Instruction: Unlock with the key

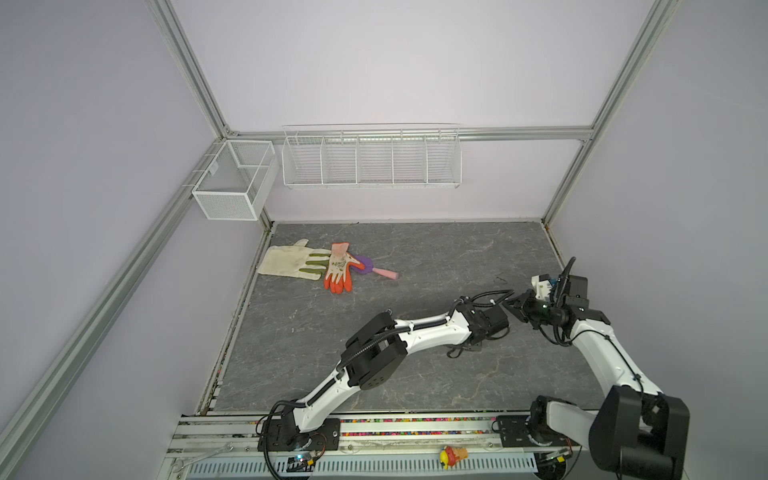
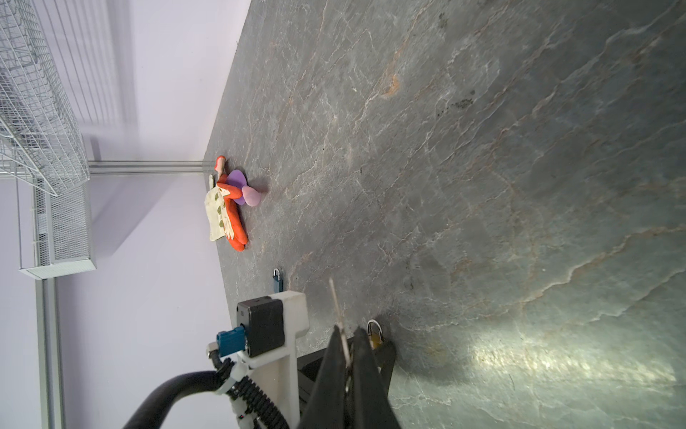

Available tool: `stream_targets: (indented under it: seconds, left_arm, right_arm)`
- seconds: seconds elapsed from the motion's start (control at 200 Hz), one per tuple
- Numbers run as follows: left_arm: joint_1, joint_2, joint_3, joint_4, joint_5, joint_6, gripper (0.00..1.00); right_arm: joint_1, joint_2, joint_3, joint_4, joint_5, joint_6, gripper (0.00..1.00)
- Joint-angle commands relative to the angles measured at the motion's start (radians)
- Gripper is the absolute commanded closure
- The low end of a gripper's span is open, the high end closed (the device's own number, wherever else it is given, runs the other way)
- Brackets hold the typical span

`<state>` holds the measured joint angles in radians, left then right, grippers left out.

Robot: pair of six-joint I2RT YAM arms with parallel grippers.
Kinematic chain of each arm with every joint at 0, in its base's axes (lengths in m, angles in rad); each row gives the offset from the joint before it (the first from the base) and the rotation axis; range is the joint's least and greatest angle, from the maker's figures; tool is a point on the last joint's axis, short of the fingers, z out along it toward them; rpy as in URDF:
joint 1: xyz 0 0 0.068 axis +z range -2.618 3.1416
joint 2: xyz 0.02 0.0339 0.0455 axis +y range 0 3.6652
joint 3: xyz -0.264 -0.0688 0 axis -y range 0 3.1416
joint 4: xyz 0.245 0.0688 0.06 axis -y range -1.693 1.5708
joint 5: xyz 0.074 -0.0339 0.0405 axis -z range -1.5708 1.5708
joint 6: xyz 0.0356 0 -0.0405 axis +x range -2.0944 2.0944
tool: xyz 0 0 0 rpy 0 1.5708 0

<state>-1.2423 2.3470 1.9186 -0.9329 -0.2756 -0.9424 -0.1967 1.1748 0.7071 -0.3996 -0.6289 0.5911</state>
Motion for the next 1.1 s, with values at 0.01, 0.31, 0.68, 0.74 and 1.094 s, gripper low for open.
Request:
stream_targets:
  seconds: [0.01,0.31,0.68,0.74,1.094]
  left_arm:
    - [-0.003,0.083,-0.052,-0.115,0.049,-0.025,0.63]
    - [-0.002,0.076,-0.057,-0.131,0.072,-0.020,0.66]
    - [-0.011,0.045,-0.109,-0.122,0.096,-0.007,0.66]
    - [-0.010,0.060,-0.082,-0.126,0.107,-0.004,0.66]
    - [0.000,0.074,-0.071,-0.072,0.136,0.022,0.77]
  right_arm:
    - [-0.005,-0.004,-0.004,0.014,-0.012,0.007,0.94]
    - [-0.004,-0.010,0.003,0.000,-0.015,0.008,0.94]
    - [-0.004,-0.015,0.021,-0.019,-0.017,0.003,0.94]
    - [-0.004,-0.015,0.017,-0.018,-0.010,0.003,0.94]
    - [-0.004,-0.012,0.016,-0.001,-0.017,0.019,0.94]
